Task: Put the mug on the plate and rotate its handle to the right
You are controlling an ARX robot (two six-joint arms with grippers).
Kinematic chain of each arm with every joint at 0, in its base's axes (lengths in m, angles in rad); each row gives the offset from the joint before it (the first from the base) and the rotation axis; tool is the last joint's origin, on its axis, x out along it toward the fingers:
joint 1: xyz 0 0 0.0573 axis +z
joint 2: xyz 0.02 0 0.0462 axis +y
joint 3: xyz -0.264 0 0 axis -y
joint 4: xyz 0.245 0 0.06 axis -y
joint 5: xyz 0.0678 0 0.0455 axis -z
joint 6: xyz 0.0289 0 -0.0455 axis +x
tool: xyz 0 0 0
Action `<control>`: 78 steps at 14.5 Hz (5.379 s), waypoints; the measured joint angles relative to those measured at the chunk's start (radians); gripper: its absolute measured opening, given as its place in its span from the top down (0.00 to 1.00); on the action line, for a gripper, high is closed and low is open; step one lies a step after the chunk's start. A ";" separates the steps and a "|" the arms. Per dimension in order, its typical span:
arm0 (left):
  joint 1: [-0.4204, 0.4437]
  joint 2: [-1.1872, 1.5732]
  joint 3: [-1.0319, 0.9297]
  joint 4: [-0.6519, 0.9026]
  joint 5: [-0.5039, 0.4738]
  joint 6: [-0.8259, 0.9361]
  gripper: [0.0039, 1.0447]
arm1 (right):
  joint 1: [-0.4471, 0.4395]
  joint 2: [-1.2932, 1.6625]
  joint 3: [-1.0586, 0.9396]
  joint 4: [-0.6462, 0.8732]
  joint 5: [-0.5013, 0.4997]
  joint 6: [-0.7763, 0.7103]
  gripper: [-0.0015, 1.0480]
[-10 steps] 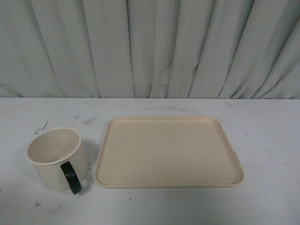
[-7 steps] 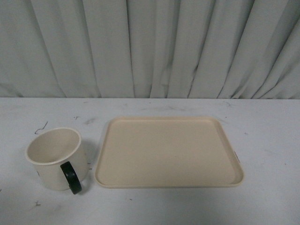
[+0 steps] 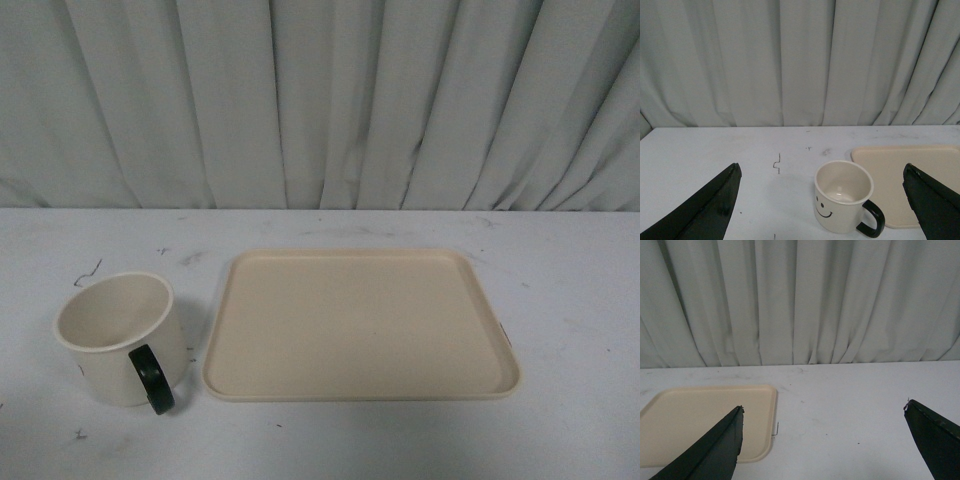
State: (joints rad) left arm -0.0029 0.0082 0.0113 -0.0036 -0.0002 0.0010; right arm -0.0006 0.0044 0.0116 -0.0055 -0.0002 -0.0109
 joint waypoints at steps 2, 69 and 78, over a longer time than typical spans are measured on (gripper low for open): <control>0.000 0.000 0.000 0.000 0.000 0.000 0.06 | 0.000 0.000 0.000 0.000 0.000 0.000 0.06; -0.534 1.395 0.792 0.635 0.000 0.173 0.07 | 0.000 0.000 0.000 0.000 0.000 0.000 0.06; -0.257 0.878 0.232 0.638 -0.264 0.006 0.93 | 0.000 0.000 0.000 0.000 0.000 0.000 0.06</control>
State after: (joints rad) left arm -0.2600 0.8864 0.2428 0.6342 -0.2642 0.0067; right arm -0.0002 0.0044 0.0116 -0.0051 -0.0002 -0.0109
